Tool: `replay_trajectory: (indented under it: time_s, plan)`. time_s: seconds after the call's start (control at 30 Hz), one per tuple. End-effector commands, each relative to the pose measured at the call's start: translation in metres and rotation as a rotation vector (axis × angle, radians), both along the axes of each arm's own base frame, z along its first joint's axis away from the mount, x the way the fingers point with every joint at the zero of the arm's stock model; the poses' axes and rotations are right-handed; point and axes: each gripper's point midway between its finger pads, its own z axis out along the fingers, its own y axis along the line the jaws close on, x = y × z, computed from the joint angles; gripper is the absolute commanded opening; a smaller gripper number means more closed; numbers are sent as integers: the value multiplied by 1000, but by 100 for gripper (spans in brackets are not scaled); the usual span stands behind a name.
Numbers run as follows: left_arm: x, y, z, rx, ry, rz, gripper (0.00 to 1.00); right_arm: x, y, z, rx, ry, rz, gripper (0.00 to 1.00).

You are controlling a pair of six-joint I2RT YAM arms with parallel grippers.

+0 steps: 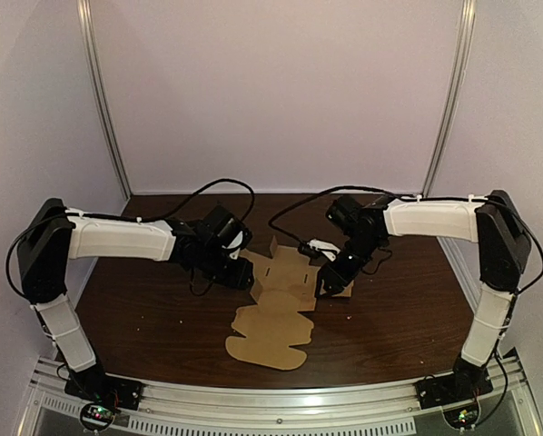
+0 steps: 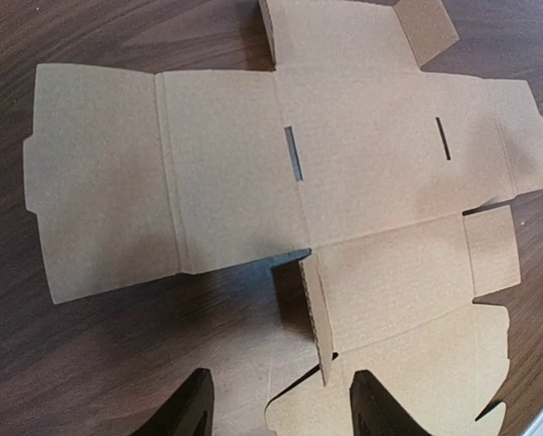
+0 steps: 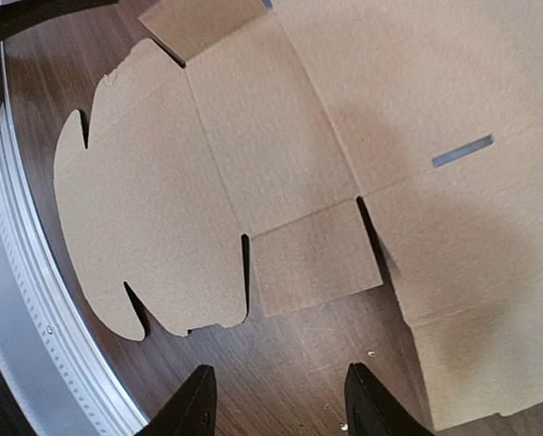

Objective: Fold the paper box

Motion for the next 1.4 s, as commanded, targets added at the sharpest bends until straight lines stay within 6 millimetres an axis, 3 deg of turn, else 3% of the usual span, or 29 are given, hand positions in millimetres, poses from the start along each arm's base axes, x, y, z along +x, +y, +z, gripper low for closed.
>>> replay_trajectory:
  time_s: [0.0, 0.17, 0.4, 0.7, 0.83, 0.93, 1.03, 1.13, 1.23, 1.37]
  plan:
    - [3, -3, -2, -19, 14, 27, 54, -20, 1, -20, -29, 229, -81, 50]
    - [-6, -6, -13, -43, 56, 13, 54, -17, 2, -39, -70, 301, -119, 51]
    - [-14, -12, -22, -87, 87, -14, 53, -5, 19, -46, -26, 380, -149, 49]
    - [-27, -22, -18, -166, 110, -70, 44, 22, 32, -53, 18, 404, -197, 20]
    - [-33, -20, -11, -174, 95, -89, 43, 31, 33, -58, 17, 405, -219, 13]
    - [-37, -19, -12, -174, 100, -99, 42, 41, 35, -56, 41, 415, -239, 15]
    - [-40, -19, -15, -177, 104, -104, 41, 45, 42, -53, 74, 455, -242, 25]
    - [-42, -19, -17, -181, 108, -104, 41, 47, 47, -53, 86, 479, -244, 28]
    - [-43, -19, -18, -183, 112, -106, 41, 48, 50, -56, 90, 500, -248, 27]
    - [-46, -23, -16, -191, 112, -120, 41, 53, 51, -57, 92, 491, -257, 18]
